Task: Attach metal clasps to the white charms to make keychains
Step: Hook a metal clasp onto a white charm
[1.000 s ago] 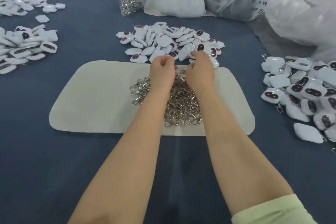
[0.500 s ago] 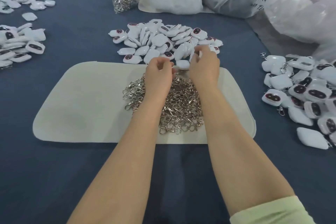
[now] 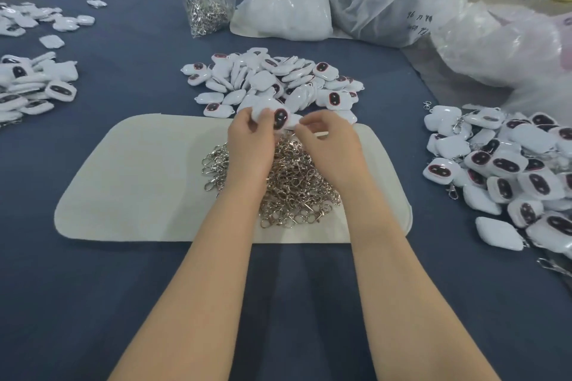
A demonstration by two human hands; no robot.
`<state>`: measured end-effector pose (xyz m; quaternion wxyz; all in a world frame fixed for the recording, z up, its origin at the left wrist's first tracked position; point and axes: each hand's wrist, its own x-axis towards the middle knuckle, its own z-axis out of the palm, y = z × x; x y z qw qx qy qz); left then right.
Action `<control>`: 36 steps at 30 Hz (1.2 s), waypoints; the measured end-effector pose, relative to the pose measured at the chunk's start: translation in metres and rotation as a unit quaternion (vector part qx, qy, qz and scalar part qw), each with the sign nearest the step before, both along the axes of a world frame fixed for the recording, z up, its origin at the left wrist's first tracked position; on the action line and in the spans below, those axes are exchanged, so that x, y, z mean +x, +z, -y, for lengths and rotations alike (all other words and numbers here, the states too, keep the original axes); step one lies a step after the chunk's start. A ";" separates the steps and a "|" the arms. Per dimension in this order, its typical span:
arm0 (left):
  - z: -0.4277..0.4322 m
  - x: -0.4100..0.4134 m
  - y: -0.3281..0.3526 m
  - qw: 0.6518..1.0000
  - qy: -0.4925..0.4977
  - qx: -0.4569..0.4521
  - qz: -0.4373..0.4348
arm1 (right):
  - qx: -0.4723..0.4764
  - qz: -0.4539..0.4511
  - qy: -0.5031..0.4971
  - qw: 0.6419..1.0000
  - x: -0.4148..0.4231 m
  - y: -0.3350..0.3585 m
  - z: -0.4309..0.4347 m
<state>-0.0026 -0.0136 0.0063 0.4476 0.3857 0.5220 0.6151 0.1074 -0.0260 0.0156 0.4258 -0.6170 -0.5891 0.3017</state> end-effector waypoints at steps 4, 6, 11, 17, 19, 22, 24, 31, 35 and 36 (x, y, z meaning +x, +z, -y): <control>0.004 -0.014 -0.008 0.998 0.024 0.017 0.050 | -0.052 0.262 0.083 0.960 -0.008 -0.010 0.002; 0.002 -0.016 -0.011 0.999 0.023 0.024 0.018 | -0.051 0.309 0.086 0.946 -0.014 -0.014 -0.002; -0.003 -0.018 -0.015 0.999 0.009 0.039 -0.014 | 0.002 0.232 0.018 0.973 -0.021 -0.024 -0.005; -0.002 -0.018 -0.011 0.998 -0.010 0.047 0.032 | 0.039 0.101 -0.019 0.994 -0.018 -0.025 -0.005; -0.002 -0.018 -0.010 0.998 -0.002 0.055 0.010 | 0.048 0.067 -0.030 0.996 -0.017 -0.024 -0.005; 0.000 -0.019 -0.010 0.997 -0.003 0.074 -0.021 | 0.059 0.007 -0.042 0.997 -0.015 -0.021 -0.006; 0.002 -0.020 -0.011 0.992 -0.012 0.086 -0.093 | 0.063 -0.030 -0.045 0.997 -0.014 -0.019 -0.006; 0.006 -0.015 -0.013 0.940 -0.050 0.091 -0.324 | 0.086 -0.017 -0.006 0.996 -0.014 -0.015 -0.003; 0.006 -0.013 -0.015 0.940 -0.037 0.087 -0.328 | 0.098 -0.037 0.000 0.994 -0.018 -0.016 0.000; 0.007 -0.013 -0.014 0.940 -0.031 0.091 -0.328 | 0.099 -0.047 -0.005 0.994 -0.019 -0.017 0.000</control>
